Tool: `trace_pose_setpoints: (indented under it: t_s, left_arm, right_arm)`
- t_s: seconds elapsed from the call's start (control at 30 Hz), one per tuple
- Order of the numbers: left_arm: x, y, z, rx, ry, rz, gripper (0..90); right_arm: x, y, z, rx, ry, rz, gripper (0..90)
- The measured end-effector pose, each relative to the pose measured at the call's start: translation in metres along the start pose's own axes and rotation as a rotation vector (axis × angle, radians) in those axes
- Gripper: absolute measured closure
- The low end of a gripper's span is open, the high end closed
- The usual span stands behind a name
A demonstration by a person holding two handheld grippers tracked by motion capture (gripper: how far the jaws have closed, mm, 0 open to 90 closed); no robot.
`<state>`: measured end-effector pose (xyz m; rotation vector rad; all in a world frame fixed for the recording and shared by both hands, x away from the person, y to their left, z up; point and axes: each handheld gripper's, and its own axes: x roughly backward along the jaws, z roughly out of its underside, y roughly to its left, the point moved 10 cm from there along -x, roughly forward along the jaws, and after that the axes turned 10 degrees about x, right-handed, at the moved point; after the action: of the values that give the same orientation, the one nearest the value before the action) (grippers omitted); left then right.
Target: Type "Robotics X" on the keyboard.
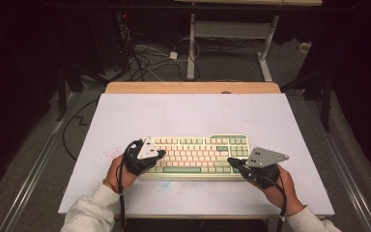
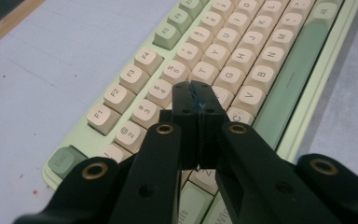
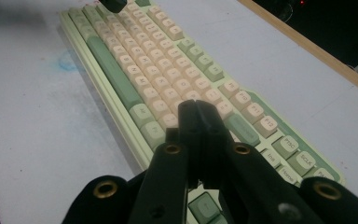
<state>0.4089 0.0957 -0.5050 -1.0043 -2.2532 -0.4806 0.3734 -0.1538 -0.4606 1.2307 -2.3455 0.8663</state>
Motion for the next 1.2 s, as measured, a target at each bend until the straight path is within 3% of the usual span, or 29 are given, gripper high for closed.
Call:
trace_pose_setpoints:
  t_s: [0.57, 1.2]
  left_arm:
    - [0.013, -0.002, -0.006, -0.001, -0.039, 0.000, 87.1]
    - [0.024, -0.022, -0.005, -0.024, -0.053, 0.042, 87.1]
  right_arm:
    - [0.002, -0.001, -0.001, 0.002, -0.006, 0.006, 89.9]
    - [0.004, -0.002, -0.002, 0.004, -0.013, 0.009, 90.0]
